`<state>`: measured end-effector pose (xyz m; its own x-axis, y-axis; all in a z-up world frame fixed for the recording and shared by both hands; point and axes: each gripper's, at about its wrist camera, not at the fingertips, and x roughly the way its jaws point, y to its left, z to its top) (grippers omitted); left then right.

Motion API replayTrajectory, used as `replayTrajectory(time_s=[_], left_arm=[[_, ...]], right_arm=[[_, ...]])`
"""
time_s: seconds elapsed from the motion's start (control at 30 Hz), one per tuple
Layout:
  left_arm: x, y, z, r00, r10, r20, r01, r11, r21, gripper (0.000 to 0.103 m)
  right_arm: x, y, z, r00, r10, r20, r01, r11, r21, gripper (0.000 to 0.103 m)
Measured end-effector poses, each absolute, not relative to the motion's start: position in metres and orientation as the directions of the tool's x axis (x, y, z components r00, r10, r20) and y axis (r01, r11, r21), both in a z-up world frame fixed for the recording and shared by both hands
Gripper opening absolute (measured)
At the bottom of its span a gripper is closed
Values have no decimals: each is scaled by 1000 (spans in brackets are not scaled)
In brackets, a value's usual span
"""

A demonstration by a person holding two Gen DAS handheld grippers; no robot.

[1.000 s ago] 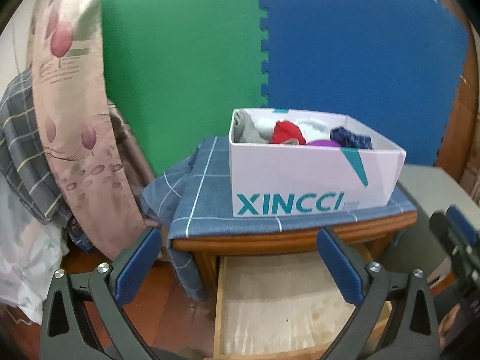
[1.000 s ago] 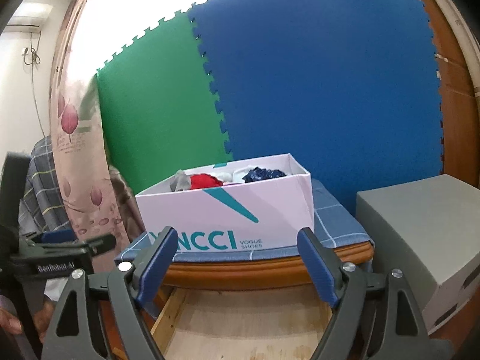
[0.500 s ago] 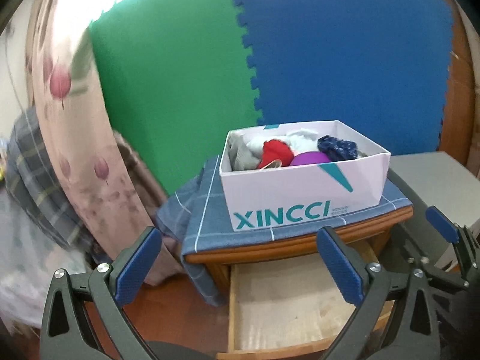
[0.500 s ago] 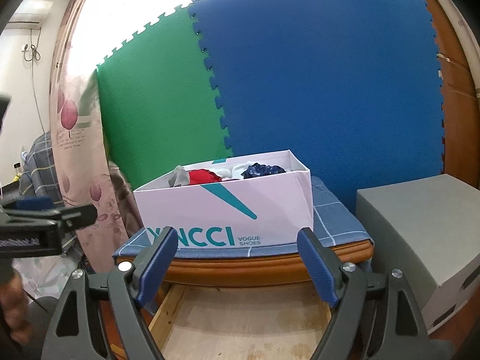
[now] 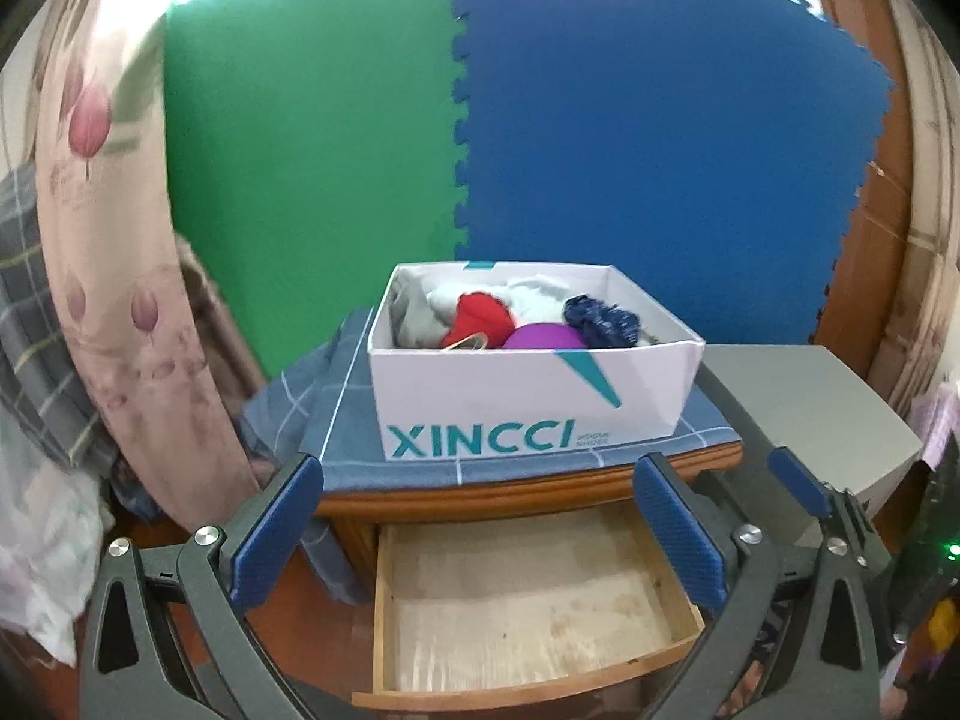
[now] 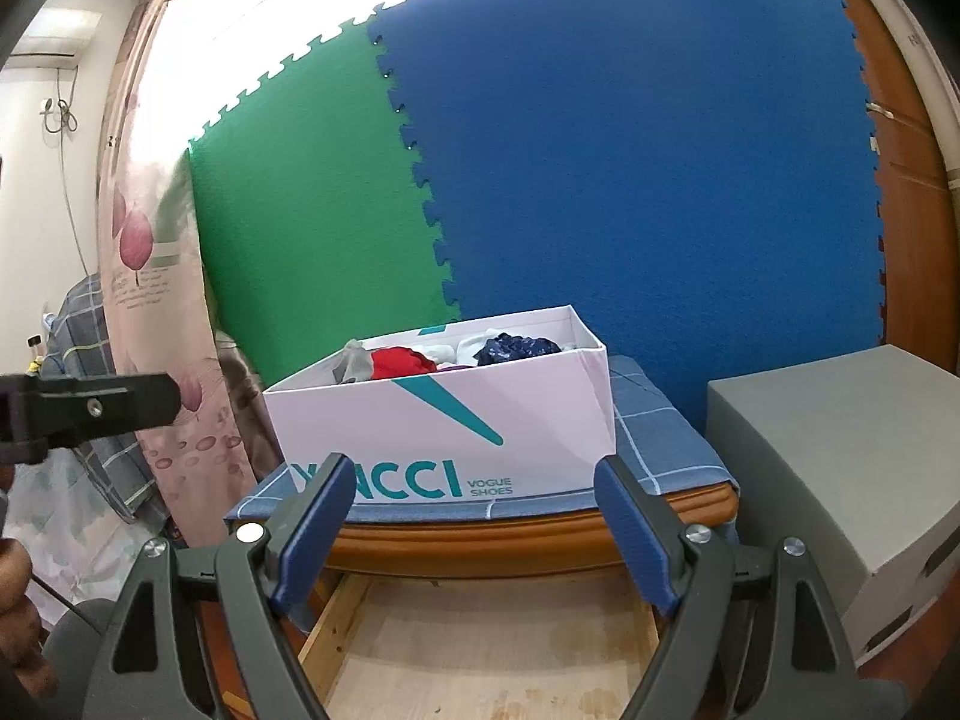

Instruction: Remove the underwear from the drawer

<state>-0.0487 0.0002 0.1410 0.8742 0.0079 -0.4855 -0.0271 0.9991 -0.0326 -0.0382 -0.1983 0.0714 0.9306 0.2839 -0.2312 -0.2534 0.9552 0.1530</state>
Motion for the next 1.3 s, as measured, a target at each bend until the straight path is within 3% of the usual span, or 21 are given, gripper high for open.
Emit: replayTrajectory(time_s=[0.33, 1.3], left_arm=[[-32, 23, 99, 838, 131, -530, -148, 989, 10, 103], [-16, 20, 54, 788, 123, -603, -114, 992, 54, 103]], right_arm=[[-32, -195, 69, 928, 267, -259, -236, 961, 148, 84], [-33, -186, 65, 920, 273, -281, -252, 961, 111, 84]])
